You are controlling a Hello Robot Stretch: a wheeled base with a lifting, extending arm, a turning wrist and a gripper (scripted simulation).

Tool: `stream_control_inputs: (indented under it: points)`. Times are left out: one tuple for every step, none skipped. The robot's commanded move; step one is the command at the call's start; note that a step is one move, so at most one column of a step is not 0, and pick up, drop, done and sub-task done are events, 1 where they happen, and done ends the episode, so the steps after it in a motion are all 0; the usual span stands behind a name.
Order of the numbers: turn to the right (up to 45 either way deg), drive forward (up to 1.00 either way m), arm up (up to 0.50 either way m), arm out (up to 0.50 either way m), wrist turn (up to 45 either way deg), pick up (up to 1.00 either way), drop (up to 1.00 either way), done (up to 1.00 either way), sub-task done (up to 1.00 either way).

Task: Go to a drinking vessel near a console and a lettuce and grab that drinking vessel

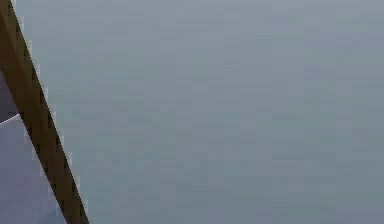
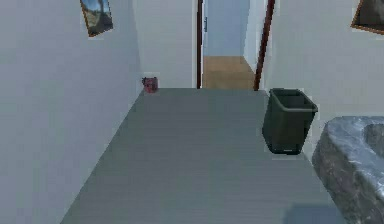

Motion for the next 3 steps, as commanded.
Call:
stream_control_inputs:
  points:
    - [-45.0,0.0,0.0,0.0,0.0,0.0,0.0,0.0,0.0]
    - [-24.0,0.0,0.0,0.0,0.0,0.0,0.0,0.0,0.0]
    - [0.0,1.0,0.0,0.0,0.0,0.0,0.0,0.0,0.0]
